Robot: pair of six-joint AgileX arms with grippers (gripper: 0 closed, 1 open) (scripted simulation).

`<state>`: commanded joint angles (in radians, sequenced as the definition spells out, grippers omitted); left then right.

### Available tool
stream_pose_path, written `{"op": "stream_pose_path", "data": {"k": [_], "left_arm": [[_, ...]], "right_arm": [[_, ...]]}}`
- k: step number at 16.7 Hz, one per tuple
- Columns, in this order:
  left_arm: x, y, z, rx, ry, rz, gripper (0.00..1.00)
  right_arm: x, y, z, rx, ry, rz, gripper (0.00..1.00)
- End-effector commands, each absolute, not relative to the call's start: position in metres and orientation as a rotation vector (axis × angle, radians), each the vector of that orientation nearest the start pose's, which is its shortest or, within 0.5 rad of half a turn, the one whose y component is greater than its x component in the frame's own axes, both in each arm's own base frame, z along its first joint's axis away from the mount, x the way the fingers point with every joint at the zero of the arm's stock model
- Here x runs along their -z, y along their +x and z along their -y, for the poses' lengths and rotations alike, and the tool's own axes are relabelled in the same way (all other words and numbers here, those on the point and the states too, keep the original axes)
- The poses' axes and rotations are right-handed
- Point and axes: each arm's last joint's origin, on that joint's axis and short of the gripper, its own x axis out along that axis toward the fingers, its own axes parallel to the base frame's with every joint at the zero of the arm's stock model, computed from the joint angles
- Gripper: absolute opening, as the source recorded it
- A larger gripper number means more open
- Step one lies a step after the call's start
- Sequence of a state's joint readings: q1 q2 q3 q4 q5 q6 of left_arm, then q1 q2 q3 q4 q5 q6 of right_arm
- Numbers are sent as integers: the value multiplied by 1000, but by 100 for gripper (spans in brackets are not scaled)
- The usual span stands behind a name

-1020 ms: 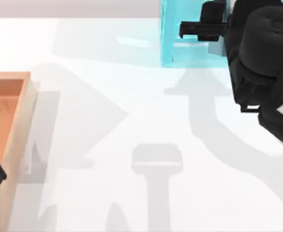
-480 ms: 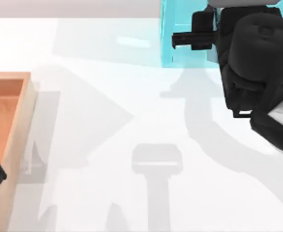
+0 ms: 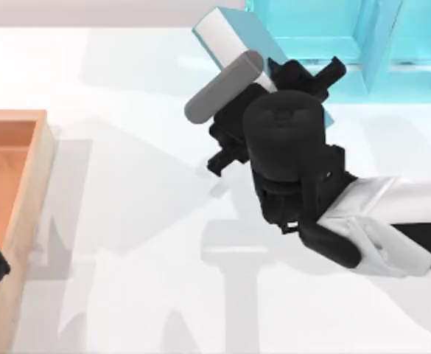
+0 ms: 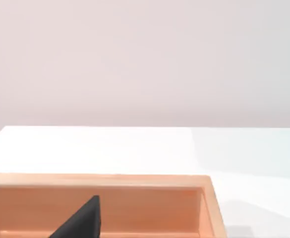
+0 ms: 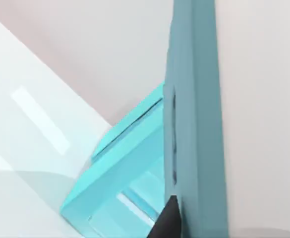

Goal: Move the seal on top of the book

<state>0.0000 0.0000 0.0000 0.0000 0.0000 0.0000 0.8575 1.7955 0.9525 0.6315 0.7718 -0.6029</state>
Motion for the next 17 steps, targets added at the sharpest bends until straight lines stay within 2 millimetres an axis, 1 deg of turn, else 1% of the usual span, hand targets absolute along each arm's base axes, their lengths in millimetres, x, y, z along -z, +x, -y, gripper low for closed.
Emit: {"op": "stream_pose_path", "data": {"k": [5,8,11,17], "left_arm": [[-160,106,1,0,0,0,100],[-160,106,1,0,0,0,100],[-160,106,1,0,0,0,100],[-160,106,1,0,0,0,100]], "right_arm": [[-155,242,-313,-288,-1254,-78,0],[-140,231,-327,-352,-1447,-46,0],[-134,226,-333,-379,-1526,-29,0],[-132,224,-331,-381,-1528,-35,0]]}}
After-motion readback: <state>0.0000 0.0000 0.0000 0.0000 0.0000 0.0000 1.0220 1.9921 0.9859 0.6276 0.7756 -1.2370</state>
